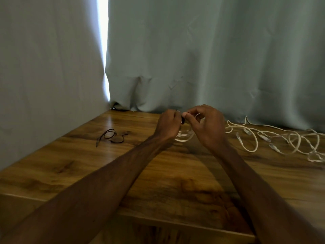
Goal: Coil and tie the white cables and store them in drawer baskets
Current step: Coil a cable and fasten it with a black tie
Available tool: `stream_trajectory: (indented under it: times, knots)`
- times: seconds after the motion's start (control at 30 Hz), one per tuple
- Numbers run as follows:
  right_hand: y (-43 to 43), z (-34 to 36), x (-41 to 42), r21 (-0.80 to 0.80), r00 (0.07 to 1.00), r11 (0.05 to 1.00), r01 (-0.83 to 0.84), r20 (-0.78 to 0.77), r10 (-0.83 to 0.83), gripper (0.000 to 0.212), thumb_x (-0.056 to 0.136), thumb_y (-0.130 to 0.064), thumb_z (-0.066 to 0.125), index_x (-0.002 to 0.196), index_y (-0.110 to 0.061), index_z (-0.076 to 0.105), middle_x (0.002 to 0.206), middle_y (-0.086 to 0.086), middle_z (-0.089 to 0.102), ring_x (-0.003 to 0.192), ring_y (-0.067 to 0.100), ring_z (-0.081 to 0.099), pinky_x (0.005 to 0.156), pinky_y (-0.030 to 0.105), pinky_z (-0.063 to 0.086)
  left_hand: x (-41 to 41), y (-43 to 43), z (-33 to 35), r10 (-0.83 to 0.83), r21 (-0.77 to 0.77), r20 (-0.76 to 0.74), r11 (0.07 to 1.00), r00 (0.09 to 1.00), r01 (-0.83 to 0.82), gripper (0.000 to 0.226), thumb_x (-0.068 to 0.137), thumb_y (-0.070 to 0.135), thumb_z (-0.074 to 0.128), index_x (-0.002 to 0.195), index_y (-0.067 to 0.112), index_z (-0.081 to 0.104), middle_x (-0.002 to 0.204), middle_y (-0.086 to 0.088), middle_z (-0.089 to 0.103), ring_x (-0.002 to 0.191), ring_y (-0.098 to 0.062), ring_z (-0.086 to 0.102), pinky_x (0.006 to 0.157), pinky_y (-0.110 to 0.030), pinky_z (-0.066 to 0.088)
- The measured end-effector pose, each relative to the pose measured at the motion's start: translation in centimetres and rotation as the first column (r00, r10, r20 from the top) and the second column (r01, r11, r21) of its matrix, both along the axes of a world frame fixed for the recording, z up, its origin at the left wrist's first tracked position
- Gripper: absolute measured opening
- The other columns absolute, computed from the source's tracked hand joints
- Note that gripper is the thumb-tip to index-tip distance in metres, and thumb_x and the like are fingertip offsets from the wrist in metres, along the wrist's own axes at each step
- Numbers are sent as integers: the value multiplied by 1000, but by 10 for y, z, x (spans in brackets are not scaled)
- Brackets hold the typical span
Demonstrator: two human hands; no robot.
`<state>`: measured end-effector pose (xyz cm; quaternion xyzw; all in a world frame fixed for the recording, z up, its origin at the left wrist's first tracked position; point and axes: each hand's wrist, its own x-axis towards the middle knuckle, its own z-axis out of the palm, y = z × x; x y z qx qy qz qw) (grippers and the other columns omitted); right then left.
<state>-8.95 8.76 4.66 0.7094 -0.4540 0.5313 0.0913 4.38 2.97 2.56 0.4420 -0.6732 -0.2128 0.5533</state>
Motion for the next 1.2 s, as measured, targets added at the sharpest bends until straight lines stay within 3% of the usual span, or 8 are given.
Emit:
stream_trajectory:
  times: [0.1,0.2,0.4,0.57,0.73,0.87,0.97,1.2]
  knots:
    - [-4,0,-5,37,998,998,-41,49,39,15,92,-37,72,87,-23,77,84,-12,72,73,3,62,65,26,50,-4,4,0,-77,53,-82,995,994,82,40,106,20,42,93,1,75,84,-20,74,65,-18,62,57,-32,47]
    - [-6,1,-7,51,997,997,-66,53,63,16,93,-35,71,86,-22,75,85,-12,70,75,2,60,66,21,43,-8,9,3,-118,70,-103,990,988,126,40,108,24,43,97,5,76,82,-11,74,66,-15,64,57,-27,48]
    - [-2,3,-1,41,983,992,-121,-134,126,14,96,-30,69,86,-19,68,89,-9,64,85,4,51,73,15,36,-2,8,4,84,136,-29,988,996,-79,40,97,29,49,73,6,71,67,-11,69,67,-31,68,64,-45,54]
    - [6,7,7,26,963,984,-174,-204,176,14,93,-24,71,83,-14,69,77,-12,61,80,-4,52,73,8,34,10,5,10,85,190,-81,979,993,-68,36,84,31,49,56,10,57,59,-13,57,60,-26,53,58,-48,44]
    - [9,7,13,61,938,976,-210,-270,219,19,89,-33,66,82,-15,70,75,-13,63,76,6,54,69,17,37,13,5,8,97,250,-50,965,994,-82,36,91,17,53,55,11,53,57,-6,54,63,-26,52,60,-40,40]
    - [8,13,9,79,978,976,-204,-27,207,15,95,-30,69,87,-18,75,78,-13,70,74,5,64,65,16,47,4,10,8,49,144,-23,988,999,-45,39,95,28,50,67,10,71,66,-8,72,67,-31,71,62,-41,55]
    - [2,16,-1,147,978,977,-156,162,132,18,95,-29,70,90,-15,78,80,-8,75,73,4,70,68,19,54,-8,13,9,-32,51,-5,998,999,32,46,100,33,50,57,19,62,55,2,66,56,-23,66,60,-40,52]
    - [5,18,-14,314,817,897,-310,570,82,15,89,-21,78,91,-7,78,73,6,75,51,1,62,43,16,44,-11,19,9,-166,-33,-170,986,971,163,37,95,28,64,62,14,76,44,3,58,41,-9,51,55,-27,41]
